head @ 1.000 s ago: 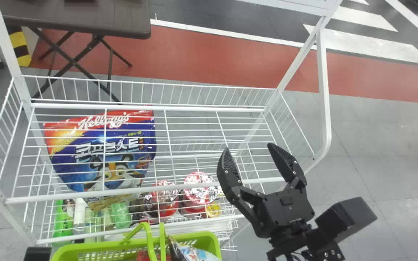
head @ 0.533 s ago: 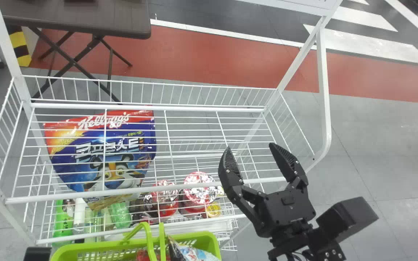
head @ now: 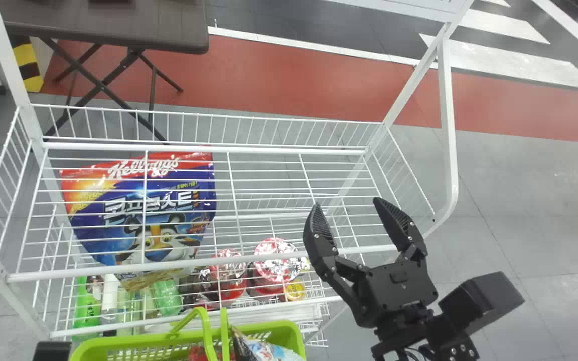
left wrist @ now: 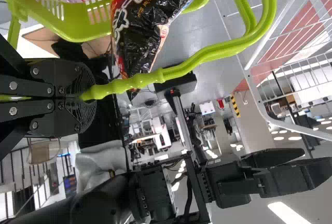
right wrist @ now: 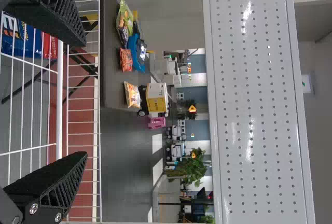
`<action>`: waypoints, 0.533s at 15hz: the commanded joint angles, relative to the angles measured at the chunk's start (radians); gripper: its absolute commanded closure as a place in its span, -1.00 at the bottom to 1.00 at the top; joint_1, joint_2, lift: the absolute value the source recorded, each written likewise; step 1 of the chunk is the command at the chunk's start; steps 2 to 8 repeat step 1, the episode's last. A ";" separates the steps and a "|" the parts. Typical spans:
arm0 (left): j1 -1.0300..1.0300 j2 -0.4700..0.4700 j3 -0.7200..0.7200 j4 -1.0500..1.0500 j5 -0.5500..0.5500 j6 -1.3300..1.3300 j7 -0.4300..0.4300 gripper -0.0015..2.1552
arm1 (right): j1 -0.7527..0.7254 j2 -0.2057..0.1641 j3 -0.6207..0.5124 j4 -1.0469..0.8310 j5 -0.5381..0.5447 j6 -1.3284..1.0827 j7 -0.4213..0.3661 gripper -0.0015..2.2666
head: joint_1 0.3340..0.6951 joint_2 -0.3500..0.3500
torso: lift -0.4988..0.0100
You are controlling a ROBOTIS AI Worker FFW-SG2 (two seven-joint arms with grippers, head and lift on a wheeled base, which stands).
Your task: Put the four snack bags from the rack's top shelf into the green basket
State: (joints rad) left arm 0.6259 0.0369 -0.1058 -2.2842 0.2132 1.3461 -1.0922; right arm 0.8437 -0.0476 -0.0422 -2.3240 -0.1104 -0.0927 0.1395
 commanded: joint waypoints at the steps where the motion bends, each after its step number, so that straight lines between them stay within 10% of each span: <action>1: 0.000 0.000 0.000 0.000 0.000 0.000 0.000 0.93 | 0.000 0.000 -0.001 0.000 0.000 0.000 0.000 -0.94 | 1.00 -1.00 | 0.96; 8: 0.000 0.000 0.000 0.000 0.000 0.000 0.000 0.93 | 0.000 0.000 -0.001 0.000 0.000 0.000 0.000 -0.94 | 1.00 -1.00 | 0.96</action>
